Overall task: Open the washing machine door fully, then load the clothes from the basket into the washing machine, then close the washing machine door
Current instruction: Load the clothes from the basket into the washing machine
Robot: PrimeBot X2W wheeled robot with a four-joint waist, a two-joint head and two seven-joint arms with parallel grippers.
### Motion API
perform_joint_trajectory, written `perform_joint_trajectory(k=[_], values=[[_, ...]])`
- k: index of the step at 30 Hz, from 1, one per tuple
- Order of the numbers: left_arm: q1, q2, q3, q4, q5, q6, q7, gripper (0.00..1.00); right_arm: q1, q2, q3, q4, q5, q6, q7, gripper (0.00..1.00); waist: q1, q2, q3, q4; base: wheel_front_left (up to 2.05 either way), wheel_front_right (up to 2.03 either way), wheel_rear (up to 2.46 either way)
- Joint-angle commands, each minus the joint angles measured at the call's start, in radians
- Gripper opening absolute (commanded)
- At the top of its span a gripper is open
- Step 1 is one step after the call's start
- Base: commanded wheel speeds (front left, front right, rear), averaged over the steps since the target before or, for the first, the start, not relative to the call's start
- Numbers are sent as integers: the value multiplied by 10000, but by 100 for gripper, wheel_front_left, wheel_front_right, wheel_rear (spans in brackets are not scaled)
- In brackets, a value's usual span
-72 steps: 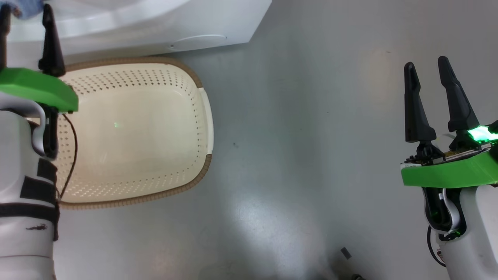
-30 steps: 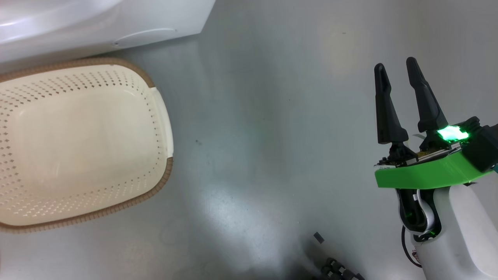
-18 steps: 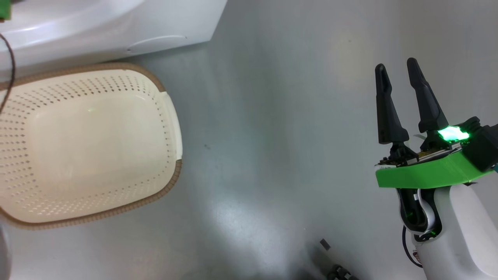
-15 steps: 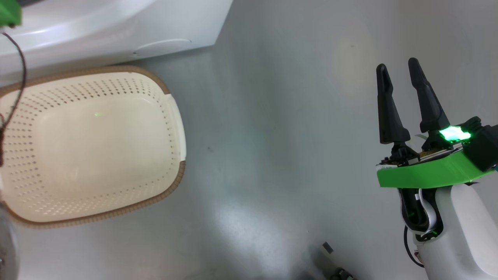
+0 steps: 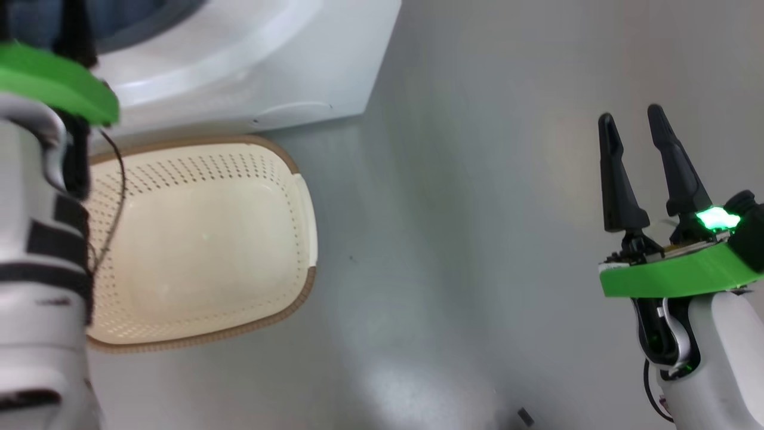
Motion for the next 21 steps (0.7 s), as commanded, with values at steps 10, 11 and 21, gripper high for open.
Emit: perform_joint_trajectory(k=[10,11,21], values=[[3038,-59,834,-2528,71,-70,-63,100,953,-594,82,-67,-138,44,-49,100,1,0,-1737,878,0,0,0],[3290,-102,877,-2696,102,-76,-64,100,1018,-636,76,-62,-140,44,-49,100,1,0,-1850,926,0,0,0],[5560,-475,1278,-4298,304,-132,-64,100,1792,-952,-20,44,-150,44,-49,100,1,0,-2957,1314,0,0,0]])
